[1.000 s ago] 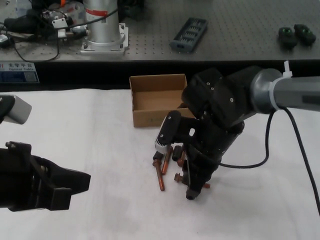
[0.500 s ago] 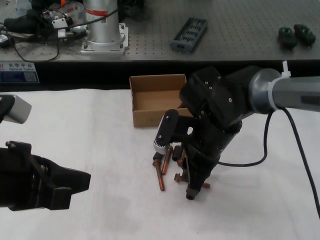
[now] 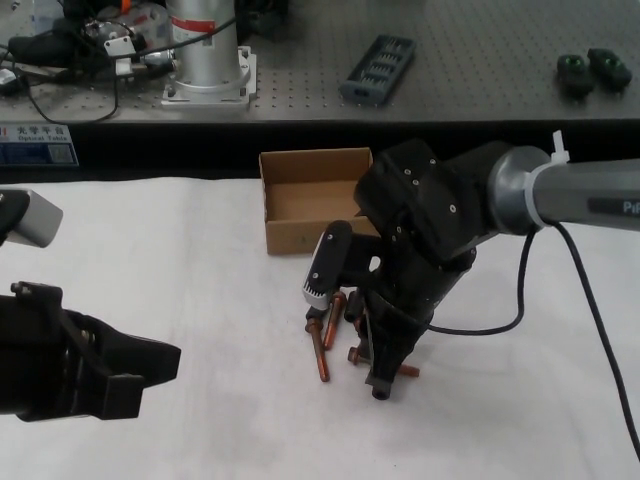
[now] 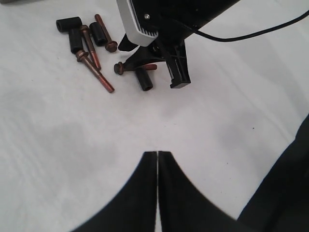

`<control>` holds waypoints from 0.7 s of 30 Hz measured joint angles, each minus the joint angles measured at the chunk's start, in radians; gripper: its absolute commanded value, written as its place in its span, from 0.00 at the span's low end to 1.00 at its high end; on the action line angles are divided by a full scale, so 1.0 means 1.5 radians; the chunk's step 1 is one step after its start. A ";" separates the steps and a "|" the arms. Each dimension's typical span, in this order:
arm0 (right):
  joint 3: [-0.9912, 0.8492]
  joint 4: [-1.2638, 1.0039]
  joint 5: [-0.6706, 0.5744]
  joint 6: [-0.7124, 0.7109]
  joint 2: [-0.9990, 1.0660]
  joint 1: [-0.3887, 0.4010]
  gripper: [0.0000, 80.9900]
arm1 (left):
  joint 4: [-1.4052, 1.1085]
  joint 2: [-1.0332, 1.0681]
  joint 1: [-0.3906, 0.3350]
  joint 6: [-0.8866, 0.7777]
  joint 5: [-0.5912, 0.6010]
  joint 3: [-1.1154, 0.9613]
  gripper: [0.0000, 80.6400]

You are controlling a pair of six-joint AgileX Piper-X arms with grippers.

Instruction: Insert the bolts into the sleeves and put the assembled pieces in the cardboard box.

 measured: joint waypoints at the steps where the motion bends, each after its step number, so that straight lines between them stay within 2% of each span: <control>1: 0.000 0.000 0.000 0.000 0.000 0.000 0.31 | 0.000 0.000 0.000 0.000 -0.006 0.000 0.01; 11: -0.011 0.012 0.000 0.009 0.012 0.002 0.31 | 0.000 0.000 0.000 0.017 -0.028 0.000 0.01; 21: -0.015 0.026 0.068 0.038 0.012 0.030 0.31 | 0.000 0.000 0.000 0.017 -0.028 0.000 0.01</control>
